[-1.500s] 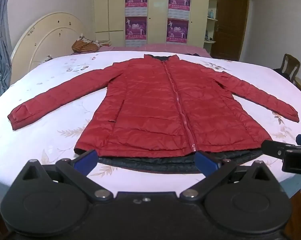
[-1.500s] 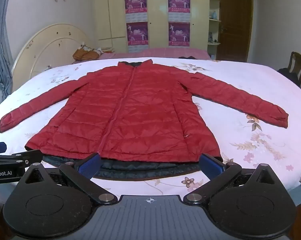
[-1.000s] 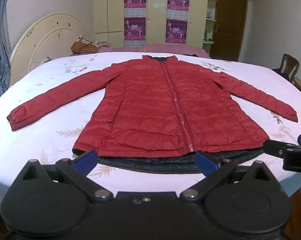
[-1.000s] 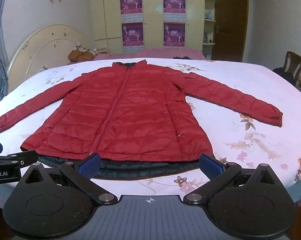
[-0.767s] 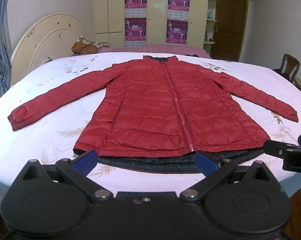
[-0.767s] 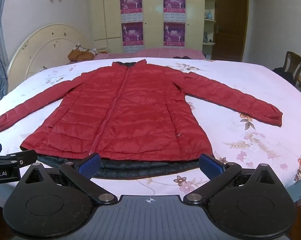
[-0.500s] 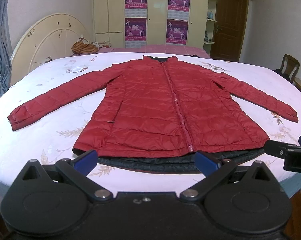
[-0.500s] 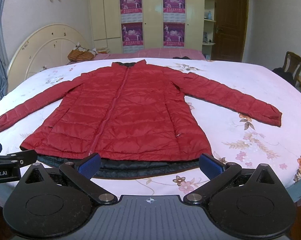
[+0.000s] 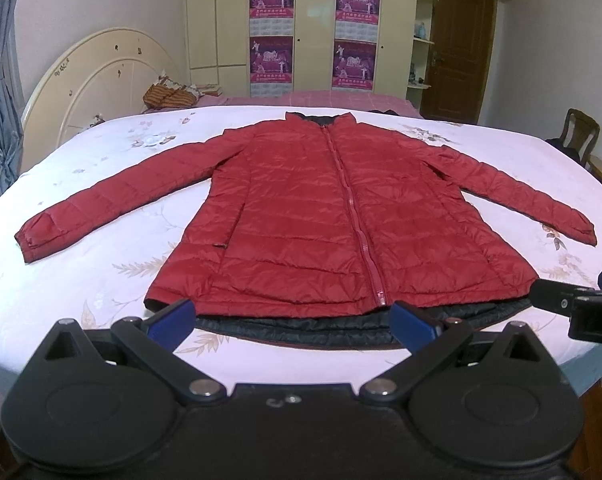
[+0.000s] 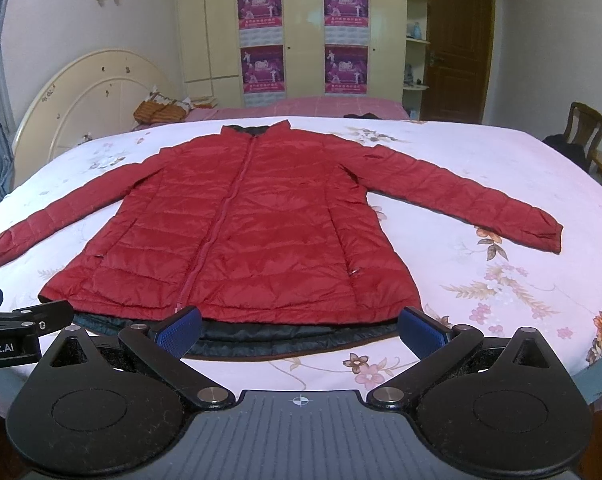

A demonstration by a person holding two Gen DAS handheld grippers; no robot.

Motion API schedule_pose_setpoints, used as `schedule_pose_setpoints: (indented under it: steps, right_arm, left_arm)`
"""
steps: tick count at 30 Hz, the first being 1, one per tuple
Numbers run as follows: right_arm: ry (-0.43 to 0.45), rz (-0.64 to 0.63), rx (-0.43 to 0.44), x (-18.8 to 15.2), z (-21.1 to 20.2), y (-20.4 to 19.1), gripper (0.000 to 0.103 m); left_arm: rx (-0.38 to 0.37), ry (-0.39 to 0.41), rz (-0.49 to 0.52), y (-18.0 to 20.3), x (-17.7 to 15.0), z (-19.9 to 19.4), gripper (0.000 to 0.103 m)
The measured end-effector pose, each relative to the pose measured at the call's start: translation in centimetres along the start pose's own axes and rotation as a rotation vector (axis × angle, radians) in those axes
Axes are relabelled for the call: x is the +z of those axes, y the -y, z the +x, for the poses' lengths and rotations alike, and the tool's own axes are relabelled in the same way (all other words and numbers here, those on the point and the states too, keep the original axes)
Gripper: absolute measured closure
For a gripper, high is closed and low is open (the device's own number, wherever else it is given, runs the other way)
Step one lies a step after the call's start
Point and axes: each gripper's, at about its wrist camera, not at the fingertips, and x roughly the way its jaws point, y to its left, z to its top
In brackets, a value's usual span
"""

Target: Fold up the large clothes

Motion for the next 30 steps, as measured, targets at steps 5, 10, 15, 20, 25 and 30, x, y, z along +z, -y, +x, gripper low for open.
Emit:
schedule_pose_setpoints:
  steps: [5,10,15,20,25,30]
  right_arm:
    - [0.000,0.001,-0.002,0.02,-0.06,0.01,0.000]
    - [0.000,0.001,-0.001,0.04,-0.05,0.04,0.000]
    - [0.000,0.001,-0.002,0.08,-0.08,0.08,0.000]
    - [0.000,0.001,-0.001,0.19,-0.10,0.04,0.000]
    - [-0.002,0.001,-0.003,0.16,-0.02,0.01,0.000]
    - [-0.003,0.001,-0.001,0.16,-0.02,-0.01,0.000]
  left_arm:
    - [0.000,0.001,0.003,0.03,0.02,0.07,0.000]
    - [0.003,0.002,0.004,0.04,0.02,0.13,0.000]
    - [0.003,0.003,0.006,0.10,0.02,0.11,0.000]
    - [0.004,0.005,0.005,0.06,0.01,0.11,0.000]
    - [0.006,0.005,0.001,-0.18,0.00,0.09,0.000]
    - [0.005,0.008,0.003,-0.24,-0.01,0.06,0.000]
